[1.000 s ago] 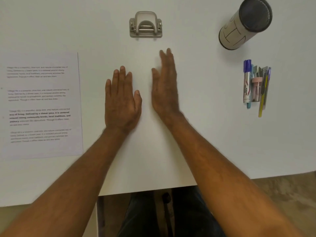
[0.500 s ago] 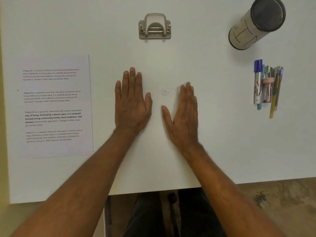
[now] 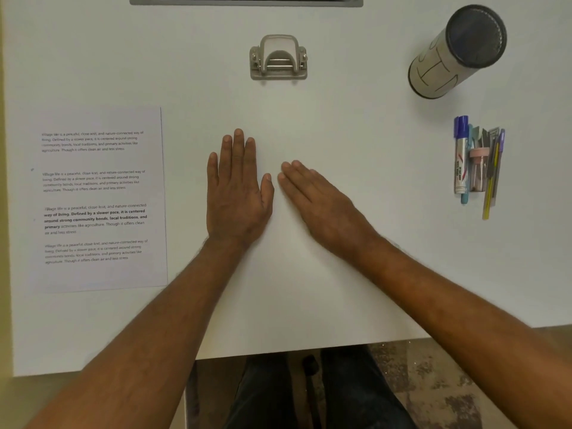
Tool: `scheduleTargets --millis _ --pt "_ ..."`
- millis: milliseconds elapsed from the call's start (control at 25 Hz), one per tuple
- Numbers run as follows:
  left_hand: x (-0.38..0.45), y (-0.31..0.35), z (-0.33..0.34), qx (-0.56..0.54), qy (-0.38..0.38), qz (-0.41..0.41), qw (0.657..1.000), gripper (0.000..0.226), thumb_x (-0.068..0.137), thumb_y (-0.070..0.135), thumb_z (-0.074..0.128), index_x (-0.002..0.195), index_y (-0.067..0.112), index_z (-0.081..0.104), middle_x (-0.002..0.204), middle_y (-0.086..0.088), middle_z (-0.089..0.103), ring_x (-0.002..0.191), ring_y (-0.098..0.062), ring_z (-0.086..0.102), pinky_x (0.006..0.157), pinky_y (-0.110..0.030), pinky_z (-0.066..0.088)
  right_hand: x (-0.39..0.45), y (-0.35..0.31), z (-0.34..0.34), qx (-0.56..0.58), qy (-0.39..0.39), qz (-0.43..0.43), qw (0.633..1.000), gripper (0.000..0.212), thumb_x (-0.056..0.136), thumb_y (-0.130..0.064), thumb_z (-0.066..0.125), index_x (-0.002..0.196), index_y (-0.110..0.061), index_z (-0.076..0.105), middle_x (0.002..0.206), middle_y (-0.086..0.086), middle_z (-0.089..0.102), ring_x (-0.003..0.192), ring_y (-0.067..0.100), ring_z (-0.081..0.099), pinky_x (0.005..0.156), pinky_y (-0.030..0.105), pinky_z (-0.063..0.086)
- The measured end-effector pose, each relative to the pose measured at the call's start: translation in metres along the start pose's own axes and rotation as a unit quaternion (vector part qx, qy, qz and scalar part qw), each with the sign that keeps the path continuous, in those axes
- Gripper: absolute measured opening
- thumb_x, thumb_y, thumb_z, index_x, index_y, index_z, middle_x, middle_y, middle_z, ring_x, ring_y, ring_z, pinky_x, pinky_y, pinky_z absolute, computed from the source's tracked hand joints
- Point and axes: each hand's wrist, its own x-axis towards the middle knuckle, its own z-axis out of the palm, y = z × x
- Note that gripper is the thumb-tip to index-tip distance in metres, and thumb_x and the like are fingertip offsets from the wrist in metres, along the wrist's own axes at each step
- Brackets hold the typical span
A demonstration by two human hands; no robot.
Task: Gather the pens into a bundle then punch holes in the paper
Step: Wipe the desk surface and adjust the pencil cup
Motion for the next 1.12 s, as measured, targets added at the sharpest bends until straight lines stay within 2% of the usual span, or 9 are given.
scheduleTargets --millis 160,280,400,680,800,880,960,1040,1120 --pt "0.000 0.001 -0.002 -0.002 -0.004 -0.003 1.000 0.067 0.107 0.040 0.024 0.165 0.008 0.014 0.174 -0.012 0.008 0.162 -0.027 0.005 0.131 -0.049 0.010 -0.017 0.000 -0.025 0.113 -0.070 0.073 0.989 0.058 0.098 0.010 0.044 0.155 0.000 0.040 0.164 0.017 0.037 0.153 0.035 0.031 0.125 0.050 0.029" --pt "0.000 0.002 -0.002 0.001 -0.004 -0.005 1.000 0.067 0.107 0.039 0.025 0.165 0.008 0.015 0.174 -0.012 0.008 0.162 -0.027 0.005 0.131 -0.049 0.010 -0.016 0.000 -0.036 0.095 -0.083 0.104 0.987 0.047 0.099 0.004 0.042 0.144 -0.002 0.056 0.146 0.015 0.054 0.134 0.036 0.049 0.106 0.054 0.048" --pt "0.000 0.002 0.000 0.005 -0.003 -0.004 1.000 0.067 0.107 0.039 0.025 0.165 0.008 0.014 0.174 -0.012 0.009 0.162 -0.028 0.006 0.131 -0.050 0.010 -0.009 0.003 -0.041 0.053 -0.074 0.103 0.990 0.035 0.098 0.003 0.042 0.125 -0.002 0.065 0.126 0.013 0.061 0.116 0.032 0.055 0.088 0.050 0.055" --pt "0.001 0.003 0.001 0.008 -0.016 -0.008 1.000 0.067 0.107 0.040 0.024 0.165 0.008 0.011 0.174 -0.012 0.004 0.162 -0.027 0.002 0.131 -0.050 0.006 0.003 0.008 -0.044 -0.044 -0.051 0.151 0.986 0.023 0.091 0.010 0.054 0.101 -0.009 0.063 0.103 0.005 0.057 0.095 0.022 0.052 0.070 0.045 0.055" --pt "0.003 0.010 0.002 0.000 -0.013 0.001 1.000 0.067 0.107 0.040 0.023 0.165 0.008 0.012 0.174 -0.012 0.005 0.162 -0.027 0.003 0.131 -0.051 0.006 0.008 0.015 -0.048 0.050 0.017 0.242 0.969 0.018 0.091 -0.001 0.056 0.091 -0.014 0.068 0.093 -0.003 0.061 0.085 0.017 0.058 0.071 0.035 0.055" --pt "0.005 0.018 0.003 -0.003 -0.019 0.024 1.000 0.067 0.106 0.040 0.023 0.165 0.009 0.013 0.174 -0.012 0.006 0.162 -0.027 0.004 0.131 -0.051 0.007 0.010 0.023 -0.054 0.200 0.059 0.350 0.914 0.019 0.090 -0.006 0.064 0.088 -0.021 0.075 0.088 -0.012 0.068 0.079 0.007 0.065 0.069 0.022 0.055" --pt "0.011 0.026 0.003 -0.005 -0.022 0.044 0.999 0.067 0.106 0.039 0.025 0.165 0.009 0.016 0.174 -0.012 0.008 0.162 -0.027 0.006 0.131 -0.051 0.007 0.008 0.033 -0.060 0.362 0.085 0.426 0.825 0.018 0.089 -0.007 0.072 0.088 -0.023 0.079 0.088 -0.007 0.077 0.079 0.007 0.071 0.074 0.020 0.057" --pt "0.021 0.033 0.002 -0.005 -0.027 0.056 0.998 0.066 0.106 0.038 0.027 0.165 0.009 0.017 0.174 -0.012 0.009 0.162 -0.027 0.007 0.130 -0.053 0.007 0.005 0.038 -0.068 0.499 0.109 0.455 0.730 0.017 0.089 -0.003 0.075 0.091 -0.018 0.081 0.094 0.003 0.080 0.087 0.017 0.075 0.085 0.024 0.061" --pt "0.031 0.039 0.002 0.002 -0.035 0.066 0.997 0.066 0.106 0.039 0.025 0.165 0.009 0.016 0.174 -0.011 0.008 0.162 -0.026 0.006 0.130 -0.054 0.007 0.002 0.043 -0.082 0.587 0.139 0.455 0.655 0.016 0.089 0.002 0.074 0.091 -0.013 0.081 0.093 0.001 0.081 0.090 0.017 0.077 0.084 0.023 0.062"
